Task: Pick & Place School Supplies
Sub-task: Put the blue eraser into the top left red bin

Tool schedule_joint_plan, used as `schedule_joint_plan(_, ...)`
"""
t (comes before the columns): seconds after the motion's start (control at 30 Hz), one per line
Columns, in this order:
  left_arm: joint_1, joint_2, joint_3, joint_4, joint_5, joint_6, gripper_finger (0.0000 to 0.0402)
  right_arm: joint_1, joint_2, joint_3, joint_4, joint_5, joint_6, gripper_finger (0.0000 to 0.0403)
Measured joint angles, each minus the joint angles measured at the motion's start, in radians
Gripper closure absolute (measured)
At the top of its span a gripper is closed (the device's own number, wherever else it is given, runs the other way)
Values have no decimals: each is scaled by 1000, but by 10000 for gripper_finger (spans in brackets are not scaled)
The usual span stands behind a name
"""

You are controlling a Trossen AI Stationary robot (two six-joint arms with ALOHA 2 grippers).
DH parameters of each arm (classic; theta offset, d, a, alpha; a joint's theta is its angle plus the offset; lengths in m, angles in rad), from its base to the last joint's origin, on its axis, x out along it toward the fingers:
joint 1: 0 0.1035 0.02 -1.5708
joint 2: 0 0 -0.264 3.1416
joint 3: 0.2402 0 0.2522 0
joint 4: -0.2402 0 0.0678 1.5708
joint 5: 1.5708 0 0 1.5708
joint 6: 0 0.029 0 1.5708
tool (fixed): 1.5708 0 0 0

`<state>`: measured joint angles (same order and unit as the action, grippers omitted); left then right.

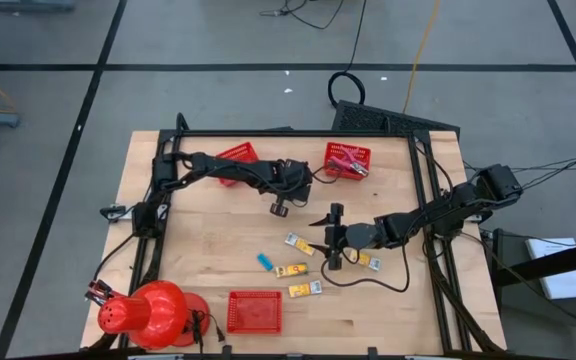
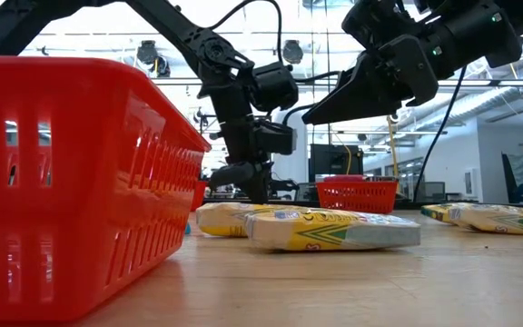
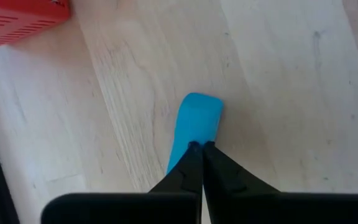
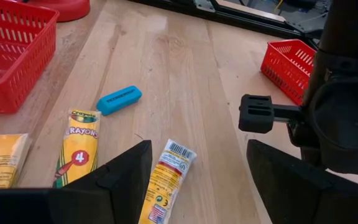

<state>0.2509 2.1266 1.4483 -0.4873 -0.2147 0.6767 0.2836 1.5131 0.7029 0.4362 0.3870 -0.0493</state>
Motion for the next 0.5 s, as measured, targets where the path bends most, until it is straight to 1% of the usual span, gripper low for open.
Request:
schedule_joint_plan(0.1,0,-21,-3,0,-11,-15,401,0,0,0,0,0,0,149)
schedule_joint_plan(0.27,13,-70,-6,-40,-123,-51,401,0,0,0,-1,0,0,149)
schedule_joint_plan(0.4,14,-95,-4,-88,-128,-86,401,0,0,0,-1,0,3,149)
schedule_joint_plan(0.5,6,-102,-5,-102,-162,-92,401,0,0,0,-3,0,4,149)
